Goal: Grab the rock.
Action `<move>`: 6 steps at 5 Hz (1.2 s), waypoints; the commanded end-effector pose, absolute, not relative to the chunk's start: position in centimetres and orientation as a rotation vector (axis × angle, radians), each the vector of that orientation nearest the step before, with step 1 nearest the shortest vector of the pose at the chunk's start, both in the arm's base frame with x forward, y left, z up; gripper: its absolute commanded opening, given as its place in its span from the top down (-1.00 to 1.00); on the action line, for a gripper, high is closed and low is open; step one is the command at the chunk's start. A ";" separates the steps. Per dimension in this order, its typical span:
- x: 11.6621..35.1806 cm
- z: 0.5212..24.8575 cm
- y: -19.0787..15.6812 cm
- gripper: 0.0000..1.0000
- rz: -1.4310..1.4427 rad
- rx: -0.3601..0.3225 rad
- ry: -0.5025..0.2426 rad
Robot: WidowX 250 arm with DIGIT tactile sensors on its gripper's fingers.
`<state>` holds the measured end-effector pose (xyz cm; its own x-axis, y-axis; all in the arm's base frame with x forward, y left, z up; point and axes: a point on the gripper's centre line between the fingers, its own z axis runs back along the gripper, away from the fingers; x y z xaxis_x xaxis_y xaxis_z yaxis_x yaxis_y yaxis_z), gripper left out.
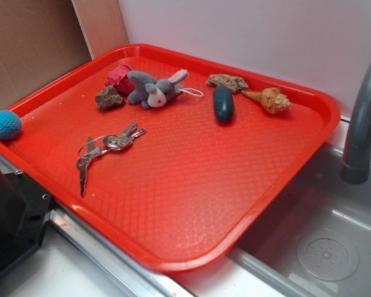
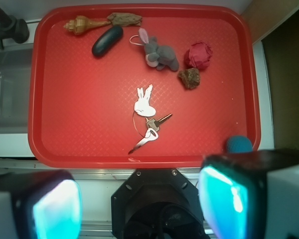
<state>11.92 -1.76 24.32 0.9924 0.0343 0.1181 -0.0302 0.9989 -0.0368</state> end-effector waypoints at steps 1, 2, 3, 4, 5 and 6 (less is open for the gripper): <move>11.9 24.3 -1.8 -1.00 0.032 -0.035 -0.119; 15.1 20.8 1.9 -1.00 0.081 0.048 -0.102; 17.8 18.2 4.7 -1.00 0.128 0.068 -0.077; 19.1 16.0 5.5 -1.00 0.092 0.079 -0.062; 19.9 12.3 5.1 -1.00 0.009 0.095 -0.038; 20.6 10.2 5.1 -1.00 -0.030 0.081 -0.033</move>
